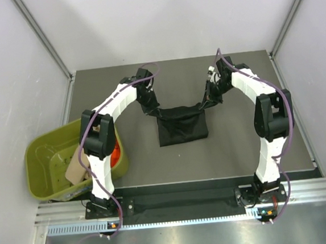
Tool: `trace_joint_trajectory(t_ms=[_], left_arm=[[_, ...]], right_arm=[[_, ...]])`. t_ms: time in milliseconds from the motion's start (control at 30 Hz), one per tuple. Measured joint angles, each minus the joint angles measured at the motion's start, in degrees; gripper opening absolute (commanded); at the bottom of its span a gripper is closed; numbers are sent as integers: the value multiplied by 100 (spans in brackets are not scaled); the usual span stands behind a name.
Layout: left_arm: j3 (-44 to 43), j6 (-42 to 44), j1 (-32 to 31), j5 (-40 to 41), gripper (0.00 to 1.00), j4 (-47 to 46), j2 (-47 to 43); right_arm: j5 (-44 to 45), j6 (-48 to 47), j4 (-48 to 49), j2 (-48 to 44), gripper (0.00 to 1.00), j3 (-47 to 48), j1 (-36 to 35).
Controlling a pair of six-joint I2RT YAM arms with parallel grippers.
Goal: Fold and stack the t-shirts
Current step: Fold the tshirt
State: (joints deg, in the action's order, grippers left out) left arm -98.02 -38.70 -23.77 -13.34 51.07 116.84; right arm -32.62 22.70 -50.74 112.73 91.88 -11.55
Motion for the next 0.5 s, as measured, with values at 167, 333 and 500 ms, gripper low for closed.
trace_joint_trajectory(t_ms=[167, 333, 500], left_arm=[[-232, 59, 160, -92, 12, -70, 361], [-459, -7, 317, -109, 51, -326, 719], [-1244, -11, 442, 76, 57, -361, 999]], right_arm=[[-144, -70, -7, 533, 14, 435, 72], [-151, -92, 173, 1021, 41, 962, 173], [-7, -188, 184, 1449, 55, 1556, 352]])
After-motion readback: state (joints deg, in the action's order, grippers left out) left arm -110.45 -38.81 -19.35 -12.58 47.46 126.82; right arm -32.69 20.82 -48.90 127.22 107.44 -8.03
